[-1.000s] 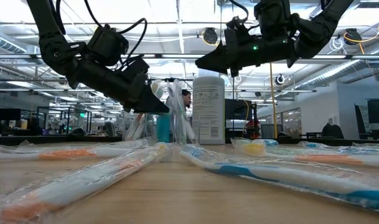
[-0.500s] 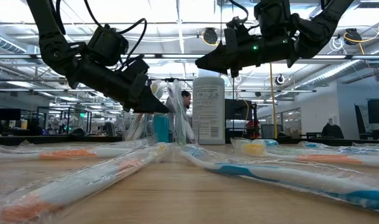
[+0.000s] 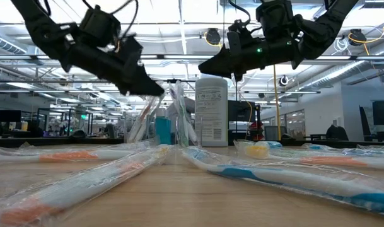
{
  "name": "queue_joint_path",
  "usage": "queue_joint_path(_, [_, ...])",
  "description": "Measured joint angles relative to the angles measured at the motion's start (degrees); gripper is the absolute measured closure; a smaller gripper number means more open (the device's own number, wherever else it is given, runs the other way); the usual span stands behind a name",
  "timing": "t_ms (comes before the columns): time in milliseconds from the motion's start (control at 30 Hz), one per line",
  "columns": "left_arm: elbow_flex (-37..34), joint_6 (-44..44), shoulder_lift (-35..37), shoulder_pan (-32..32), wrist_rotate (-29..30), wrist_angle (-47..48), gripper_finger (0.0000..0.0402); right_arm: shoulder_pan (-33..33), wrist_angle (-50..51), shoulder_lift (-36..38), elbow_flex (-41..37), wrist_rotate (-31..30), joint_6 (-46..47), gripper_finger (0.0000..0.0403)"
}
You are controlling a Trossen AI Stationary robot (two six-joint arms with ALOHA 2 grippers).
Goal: Pick & Place toothbrushing station
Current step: Put the blue toothbrush into the transparent organizer
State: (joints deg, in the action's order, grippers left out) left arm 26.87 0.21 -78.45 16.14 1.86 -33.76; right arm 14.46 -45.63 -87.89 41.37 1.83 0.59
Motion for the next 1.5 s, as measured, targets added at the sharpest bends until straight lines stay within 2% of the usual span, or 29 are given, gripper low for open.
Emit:
queue_joint_path(167, [0.04,2.55,5.87,-0.87,-0.09,5.05,0.0247,0.00,6.55,0.36,0.01,2.08,1.65,0.0312])
queue_joint_path(267, [0.11,2.58,6.52,-0.90,-0.10,5.22,0.0247,-1.14,13.76,0.51,1.64,2.42,1.75,0.0312])
queue_joint_path(367, [0.11,2.93,6.42,-0.85,-0.10,5.53,0.0247,-3.63,26.21,0.51,6.57,-0.64,1.54,0.0312])
queue_joint_path(500, [0.11,5.93,6.42,-0.74,-0.14,5.21,0.0247,-7.86,49.06,0.51,14.72,-6.75,4.34,0.0312])
queue_joint_path(633, [0.11,7.01,6.44,-0.74,-0.16,2.84,0.0247,-12.20,63.20,0.51,17.75,-7.61,17.39,0.0312])
queue_joint_path(800, [0.11,6.74,6.44,-0.74,-0.19,2.76,0.0247,-18.23,76.61,0.51,16.80,-7.54,32.31,0.0312])
queue_joint_path(900, [0.11,4.91,6.44,-0.85,-0.23,2.76,0.0247,-21.41,82.78,0.51,15.26,-7.46,44.76,0.0312])
queue_joint_path(1067, [0.11,5.25,6.44,-0.90,-0.25,4.65,0.0247,-25.67,95.58,1.24,14.39,-3.55,64.08,0.0312])
queue_joint_path(1233, [0.11,3.60,6.44,-1.07,-0.30,6.73,0.0247,-27.44,94.74,1.12,11.76,-8.56,72.49,0.0312])
queue_joint_path(1367, [0.11,1.42,6.44,-2.02,-0.34,7.91,0.0247,-27.71,85.81,1.15,7.08,-10.21,72.46,0.0312])
queue_joint_path(1500, [0.13,0.96,6.44,-3.34,-0.33,8.67,0.0247,-27.71,79.95,1.39,2.50,-8.46,71.19,0.0312])
